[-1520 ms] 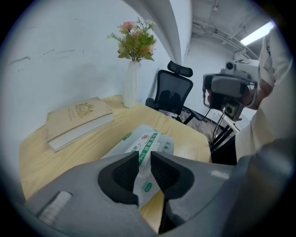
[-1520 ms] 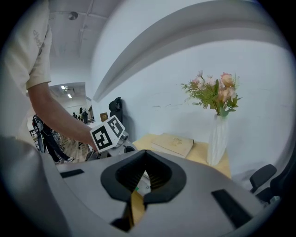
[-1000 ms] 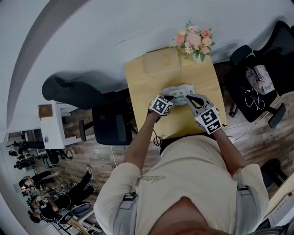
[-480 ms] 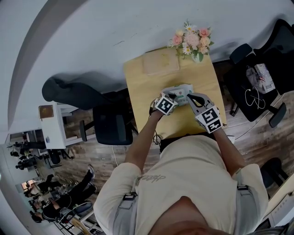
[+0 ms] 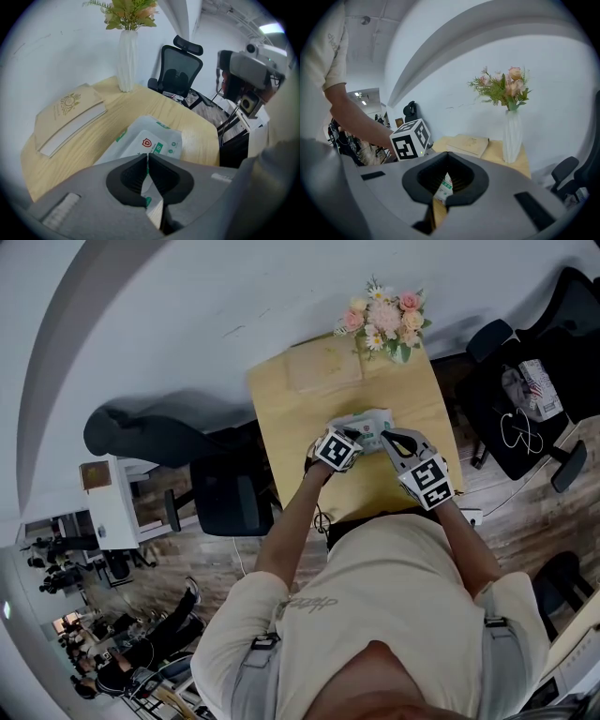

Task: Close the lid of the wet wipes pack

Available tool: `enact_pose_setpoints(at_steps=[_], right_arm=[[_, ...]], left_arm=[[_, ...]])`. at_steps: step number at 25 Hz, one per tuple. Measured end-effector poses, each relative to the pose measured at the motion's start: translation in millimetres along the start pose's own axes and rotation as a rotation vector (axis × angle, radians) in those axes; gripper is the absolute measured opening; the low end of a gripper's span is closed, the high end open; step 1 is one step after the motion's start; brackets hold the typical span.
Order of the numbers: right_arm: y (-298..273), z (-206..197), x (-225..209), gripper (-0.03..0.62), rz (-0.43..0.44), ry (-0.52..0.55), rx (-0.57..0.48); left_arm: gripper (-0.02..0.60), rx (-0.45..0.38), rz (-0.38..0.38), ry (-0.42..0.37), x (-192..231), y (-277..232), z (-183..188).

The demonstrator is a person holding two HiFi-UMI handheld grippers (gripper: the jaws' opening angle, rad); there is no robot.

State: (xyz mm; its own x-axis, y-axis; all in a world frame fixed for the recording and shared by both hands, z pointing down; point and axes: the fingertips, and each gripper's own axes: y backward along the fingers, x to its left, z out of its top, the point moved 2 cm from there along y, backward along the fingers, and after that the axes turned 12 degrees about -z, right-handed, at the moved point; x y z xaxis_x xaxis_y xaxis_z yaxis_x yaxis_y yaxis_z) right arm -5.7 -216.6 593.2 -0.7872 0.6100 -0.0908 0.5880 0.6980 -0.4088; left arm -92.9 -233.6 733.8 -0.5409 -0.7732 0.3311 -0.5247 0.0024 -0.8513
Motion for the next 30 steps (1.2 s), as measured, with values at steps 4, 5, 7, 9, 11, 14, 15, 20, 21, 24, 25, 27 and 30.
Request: enact_pose_setpoints(at_steps=[4, 5, 7, 9, 11, 14, 15, 20, 21, 24, 25, 27, 30], right_arm=[[0.3, -2.3, -0.3, 0.002, -0.01, -0.001, -0.003], [0.6, -2.8, 0.2, 0.002, -0.012, -0.002, -0.002], [0.5, -1.5, 1.7, 0.002, -0.014, -0.001, 0.001], [0.9, -0.2, 3.6, 0.002, -0.017, 0.001, 0.003], [2.9, 0.2, 5.8, 0.002, -0.021, 0.01, 0.004], [4.5, 4.7, 9.9, 0.002, -0.025, 0.019, 0.002], [4.4, 7.0, 11.2, 0.002, -0.025, 0.017, 0.003], [8.0, 17.6, 20.7, 0.002, -0.022, 0.019, 0.012], [8.5, 19.7, 23.2, 0.002, -0.019, 0.026, 0.016], [9.4, 27.1, 28.8, 0.003, -0.01, 0.051, 0.026], [9.3, 30.4, 30.1, 0.002, -0.006, 0.057, 0.025], [9.6, 39.0, 32.7, 0.002, -0.003, 0.068, 0.019], [11.6, 56.9, 38.8, 0.002, -0.003, 0.085, -0.012]], left_arm=[[0.017, 0.013, 0.0, -0.01, 0.7, -2.3, 1.4], [0.017, 0.024, 0.007, -0.021, 0.6, -3.8, 0.5], [0.017, 0.043, 0.025, -0.048, 1.6, -4.8, 0.3], [0.017, 0.044, 0.033, -0.061, 1.2, -3.1, 1.8], [0.017, 0.019, 0.031, -0.057, -0.6, -2.2, 2.3], [0.017, -0.027, 0.039, -0.046, -0.8, -0.7, -0.8], [0.017, -0.044, 0.048, -0.042, -0.7, 1.6, -1.4], [0.017, -0.163, 0.096, -0.05, -14.9, 35.6, 0.9], [0.017, -0.197, 0.103, -0.055, -17.9, 46.3, 2.8], [0.017, -0.313, 0.125, -0.046, -26.6, 83.9, 12.0], [0.017, -0.353, 0.135, -0.035, -29.6, 98.0, 15.6], [0.017, -0.439, 0.152, -0.007, -37.4, 127.1, 22.9], [0.017, -0.565, 0.182, 0.024, -48.3, 168.7, 29.1]])
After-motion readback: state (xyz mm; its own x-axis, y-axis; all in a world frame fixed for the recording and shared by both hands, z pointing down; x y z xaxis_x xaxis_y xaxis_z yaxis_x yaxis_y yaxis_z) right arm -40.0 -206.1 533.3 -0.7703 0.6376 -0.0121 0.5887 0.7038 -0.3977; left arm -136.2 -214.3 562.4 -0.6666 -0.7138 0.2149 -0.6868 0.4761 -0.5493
